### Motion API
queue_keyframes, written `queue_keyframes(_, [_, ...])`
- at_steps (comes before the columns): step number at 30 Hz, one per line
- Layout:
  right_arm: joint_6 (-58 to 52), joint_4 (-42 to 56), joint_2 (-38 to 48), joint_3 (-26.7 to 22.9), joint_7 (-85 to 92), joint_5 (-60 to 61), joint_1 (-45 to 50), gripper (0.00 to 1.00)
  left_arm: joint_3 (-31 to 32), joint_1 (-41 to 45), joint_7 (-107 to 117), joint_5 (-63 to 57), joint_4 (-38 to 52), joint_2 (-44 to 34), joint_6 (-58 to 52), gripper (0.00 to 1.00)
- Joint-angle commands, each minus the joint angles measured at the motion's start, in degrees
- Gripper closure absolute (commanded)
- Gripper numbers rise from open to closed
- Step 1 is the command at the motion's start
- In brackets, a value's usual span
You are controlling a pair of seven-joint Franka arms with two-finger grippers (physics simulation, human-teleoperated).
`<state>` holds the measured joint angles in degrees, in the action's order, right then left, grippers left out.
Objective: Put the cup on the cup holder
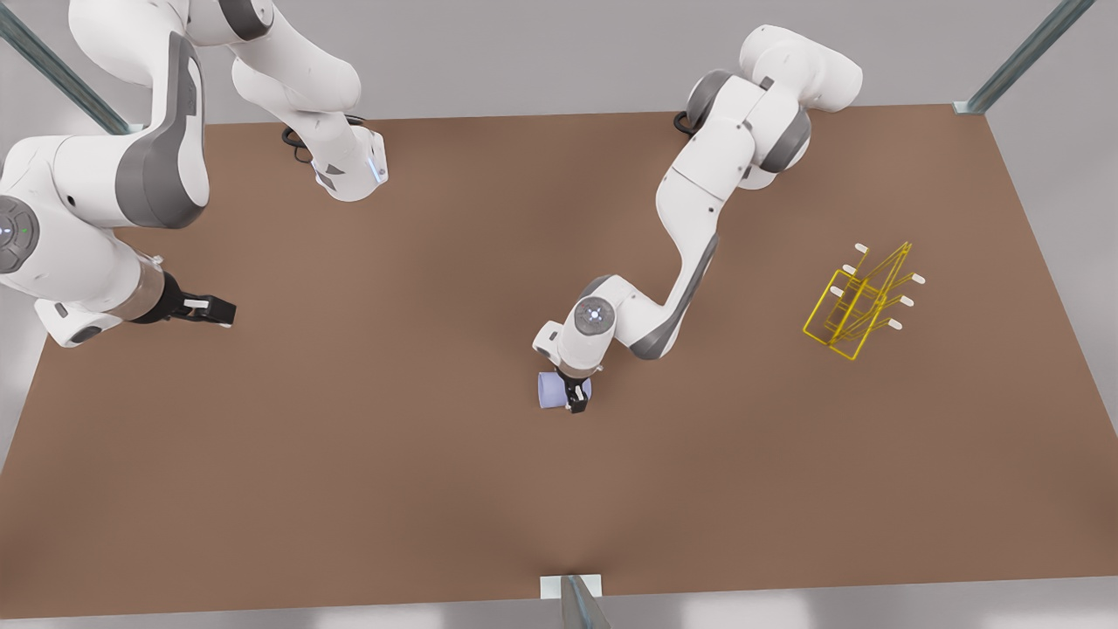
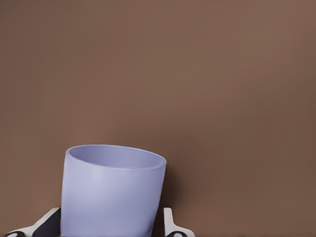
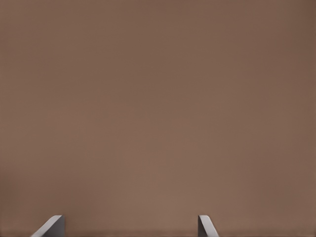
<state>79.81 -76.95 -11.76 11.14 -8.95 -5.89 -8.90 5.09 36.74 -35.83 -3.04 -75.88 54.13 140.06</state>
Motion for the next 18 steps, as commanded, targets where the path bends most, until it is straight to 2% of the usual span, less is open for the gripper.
queue_keyframes(1, [-0.4,0.0,0.1,0.0,-0.8,0.0,0.0,0.0,0.0,0.1,0.8,0.0,0.0,0.1,0.5,0.0])
queue_keyframes(11, [-0.5,0.3,0.2,-0.2,-0.5,-2.1,-0.9,0.0,0.0,0.3,1.2,0.1,-0.1,1.0,1.7,0.01])
queue_keyframes(13, [-0.5,0.3,0.1,-0.2,-0.7,-2.7,-0.2,0.0,0.0,0.3,1.2,0.1,-0.1,1.0,1.7,0.14])
queue_keyframes(18, [-0.5,0.3,0.2,-0.2,-0.8,-2.8,-0.3,0.0,0.0,0.3,1.3,0.1,-0.1,1.2,1.7,0.17])
